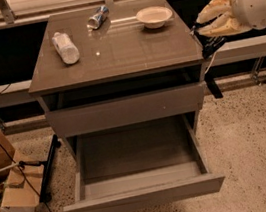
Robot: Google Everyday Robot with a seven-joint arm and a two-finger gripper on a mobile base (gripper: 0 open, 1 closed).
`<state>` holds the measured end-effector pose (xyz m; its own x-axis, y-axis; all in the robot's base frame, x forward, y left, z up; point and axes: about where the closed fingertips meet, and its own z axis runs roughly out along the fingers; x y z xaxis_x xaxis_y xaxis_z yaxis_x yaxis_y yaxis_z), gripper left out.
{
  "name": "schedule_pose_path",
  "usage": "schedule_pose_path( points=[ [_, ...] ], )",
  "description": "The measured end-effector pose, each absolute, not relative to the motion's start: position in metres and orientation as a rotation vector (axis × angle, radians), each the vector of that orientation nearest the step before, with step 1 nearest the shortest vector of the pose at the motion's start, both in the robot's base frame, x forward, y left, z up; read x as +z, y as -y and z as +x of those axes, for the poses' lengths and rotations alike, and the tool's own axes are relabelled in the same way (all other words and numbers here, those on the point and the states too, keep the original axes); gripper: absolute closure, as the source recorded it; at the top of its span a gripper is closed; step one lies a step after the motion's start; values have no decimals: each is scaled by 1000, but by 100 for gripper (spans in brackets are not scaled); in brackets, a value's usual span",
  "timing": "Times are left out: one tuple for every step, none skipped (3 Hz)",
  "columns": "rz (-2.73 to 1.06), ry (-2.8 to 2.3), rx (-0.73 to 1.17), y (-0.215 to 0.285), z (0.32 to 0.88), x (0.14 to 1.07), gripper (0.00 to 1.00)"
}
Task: Pick rxbar blueberry from middle drawer and place on counter
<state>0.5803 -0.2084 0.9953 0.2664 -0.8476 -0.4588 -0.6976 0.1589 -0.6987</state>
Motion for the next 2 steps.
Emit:
schedule_pose_path(
  points=[
    [-1593,-1473,-232,209,596,997,100],
    [-1630,-1480,-277,210,648,986,100]
  ],
)
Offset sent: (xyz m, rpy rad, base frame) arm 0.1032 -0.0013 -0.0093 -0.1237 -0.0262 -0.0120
